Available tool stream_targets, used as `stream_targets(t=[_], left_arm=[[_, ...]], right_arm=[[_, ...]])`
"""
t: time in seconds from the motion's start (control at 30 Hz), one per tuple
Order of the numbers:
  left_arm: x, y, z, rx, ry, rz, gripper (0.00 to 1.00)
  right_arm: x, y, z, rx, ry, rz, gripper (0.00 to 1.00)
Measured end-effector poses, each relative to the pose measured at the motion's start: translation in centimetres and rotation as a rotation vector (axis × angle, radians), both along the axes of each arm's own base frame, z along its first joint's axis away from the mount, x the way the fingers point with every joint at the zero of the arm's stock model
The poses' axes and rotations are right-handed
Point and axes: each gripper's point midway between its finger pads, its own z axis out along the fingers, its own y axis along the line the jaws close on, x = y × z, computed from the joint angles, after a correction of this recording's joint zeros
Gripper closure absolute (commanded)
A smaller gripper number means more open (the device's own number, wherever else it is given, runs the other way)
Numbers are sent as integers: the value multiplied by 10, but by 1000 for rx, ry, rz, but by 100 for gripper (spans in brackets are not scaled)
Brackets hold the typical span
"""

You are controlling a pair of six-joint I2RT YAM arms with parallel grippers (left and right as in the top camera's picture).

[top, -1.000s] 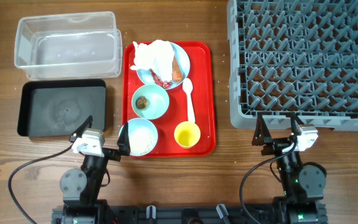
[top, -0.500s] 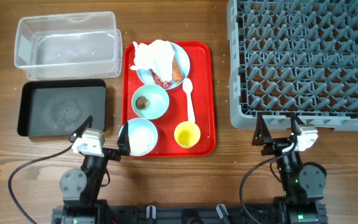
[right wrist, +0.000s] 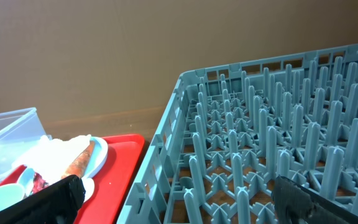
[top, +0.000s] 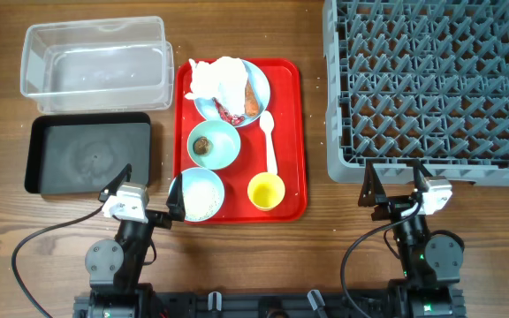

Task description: Sort waste into correct bins and load items into the dishwasher rack

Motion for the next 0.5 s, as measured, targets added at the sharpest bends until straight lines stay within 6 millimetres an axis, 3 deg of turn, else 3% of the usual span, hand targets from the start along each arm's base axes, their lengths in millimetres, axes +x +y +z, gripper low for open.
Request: stream_targets(t=[0.5], left_arm=[[0, 0, 0, 0, 0, 0, 0]], right_arm=[[1, -12, 1, 2, -4, -68, 0]])
